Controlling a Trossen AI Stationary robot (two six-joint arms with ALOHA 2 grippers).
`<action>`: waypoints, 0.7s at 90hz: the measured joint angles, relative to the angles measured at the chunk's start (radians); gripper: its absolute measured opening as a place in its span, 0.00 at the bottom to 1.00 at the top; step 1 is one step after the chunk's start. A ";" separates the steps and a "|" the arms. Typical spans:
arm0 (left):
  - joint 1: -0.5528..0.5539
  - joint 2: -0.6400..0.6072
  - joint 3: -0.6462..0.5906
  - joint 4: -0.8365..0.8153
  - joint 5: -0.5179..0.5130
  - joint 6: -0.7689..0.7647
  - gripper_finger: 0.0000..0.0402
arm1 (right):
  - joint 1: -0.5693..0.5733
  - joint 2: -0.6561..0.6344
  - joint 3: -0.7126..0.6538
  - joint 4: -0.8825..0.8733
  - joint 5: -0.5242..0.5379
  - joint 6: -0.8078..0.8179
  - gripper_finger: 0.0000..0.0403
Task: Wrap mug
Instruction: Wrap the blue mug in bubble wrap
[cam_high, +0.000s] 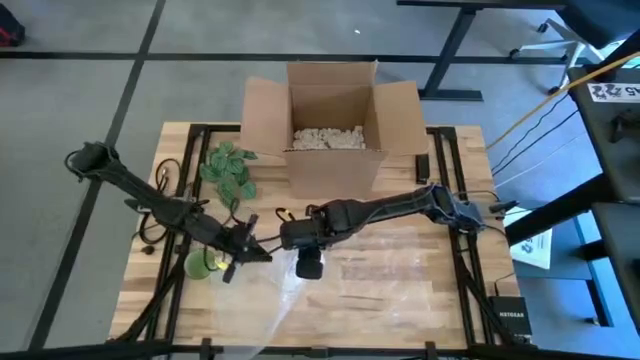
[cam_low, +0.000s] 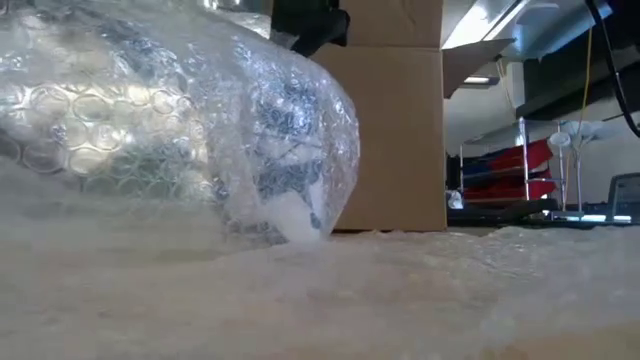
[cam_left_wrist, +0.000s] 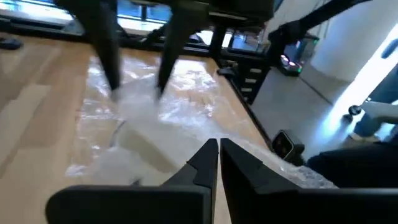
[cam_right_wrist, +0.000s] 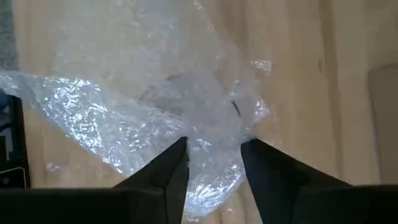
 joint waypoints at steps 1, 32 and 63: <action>0.000 0.010 0.005 0.003 0.001 0.002 0.00 | 0.000 0.000 0.000 0.000 0.000 0.001 0.33; 0.026 0.227 0.272 -0.259 0.000 0.092 0.00 | 0.001 0.000 0.000 0.003 0.013 -0.002 0.33; 0.061 0.386 0.376 -0.332 -0.033 0.087 0.00 | 0.002 0.000 0.000 0.003 0.022 -0.002 0.33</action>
